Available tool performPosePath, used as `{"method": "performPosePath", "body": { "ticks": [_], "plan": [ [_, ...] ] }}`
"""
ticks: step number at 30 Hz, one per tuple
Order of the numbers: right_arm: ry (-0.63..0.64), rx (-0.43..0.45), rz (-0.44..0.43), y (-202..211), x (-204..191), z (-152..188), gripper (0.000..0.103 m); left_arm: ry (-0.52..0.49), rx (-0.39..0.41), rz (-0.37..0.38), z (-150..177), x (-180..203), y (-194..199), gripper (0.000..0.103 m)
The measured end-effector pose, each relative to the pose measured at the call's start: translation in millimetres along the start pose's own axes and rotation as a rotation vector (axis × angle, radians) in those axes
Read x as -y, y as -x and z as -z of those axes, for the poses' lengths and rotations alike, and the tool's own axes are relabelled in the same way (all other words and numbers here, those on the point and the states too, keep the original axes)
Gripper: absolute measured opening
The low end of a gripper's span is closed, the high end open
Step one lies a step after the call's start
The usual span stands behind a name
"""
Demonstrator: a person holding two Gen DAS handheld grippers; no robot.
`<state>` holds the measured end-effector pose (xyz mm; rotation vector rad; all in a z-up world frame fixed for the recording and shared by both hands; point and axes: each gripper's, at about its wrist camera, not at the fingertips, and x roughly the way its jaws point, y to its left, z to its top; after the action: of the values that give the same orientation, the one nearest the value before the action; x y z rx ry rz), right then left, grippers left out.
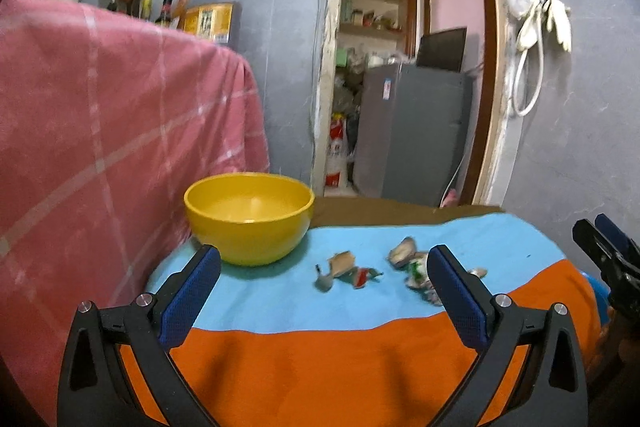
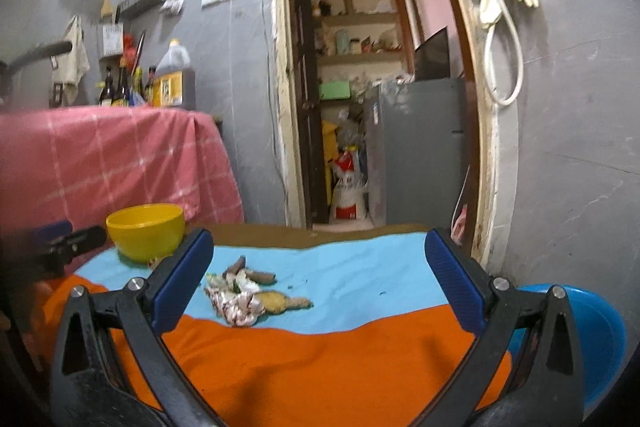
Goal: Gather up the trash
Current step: 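Grasp the silver wrapper with the right gripper while the left grasps the brown scrap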
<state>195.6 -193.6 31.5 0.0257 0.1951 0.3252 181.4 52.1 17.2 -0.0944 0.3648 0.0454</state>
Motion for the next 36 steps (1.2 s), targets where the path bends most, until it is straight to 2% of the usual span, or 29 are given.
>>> {"method": "performPosePath", "body": {
  "ticks": [10, 12, 15, 20, 24, 25, 29, 34, 36],
  "plan": [
    [0.064, -0.189, -0.041, -40.5, -18.7, 8.3, 0.103, 0.026, -0.25, 0.026, 3.1, -15.0, -56.0, 0.1],
    [0.087, -0.254, -0.04, -53.5, -23.3, 11.7, 0.103, 0.033, -0.291, 0.046, 3.7, -17.3, -67.3, 0.1],
    [0.1, -0.354, -0.033, -72.7, -25.2, 18.6, 0.103, 0.047, -0.347, 0.066, 5.1, -19.7, -83.2, 0.091],
    [0.098, -0.46, -0.072, -93.6, -28.5, 25.0, 0.103, 0.064, -0.409, 0.099, 6.0, -20.6, -102.3, 0.066],
    [0.141, -0.534, -0.127, -108.9, -43.8, 30.1, 0.103, 0.079, -0.416, 0.122, 4.9, -22.6, -108.8, 0.058],
    [0.153, -0.545, -0.131, -110.4, -46.8, 30.7, 0.098, 0.083, -0.412, 0.132, 3.6, -23.7, -110.1, 0.055],
    [0.198, -0.584, -0.147, -115.5, -56.7, 35.1, 0.091, 0.101, -0.412, 0.162, 1.1, -24.1, -115.4, 0.044],
    [0.201, -0.605, -0.19, -114.2, -56.4, 38.0, 0.069, 0.087, -0.412, 0.193, 0.0, -19.2, -115.2, 0.027],
    [0.207, -0.605, -0.197, -112.1, -57.1, 38.8, 0.067, 0.086, -0.412, 0.203, 0.7, -19.2, -114.7, 0.022]
  ]
}}
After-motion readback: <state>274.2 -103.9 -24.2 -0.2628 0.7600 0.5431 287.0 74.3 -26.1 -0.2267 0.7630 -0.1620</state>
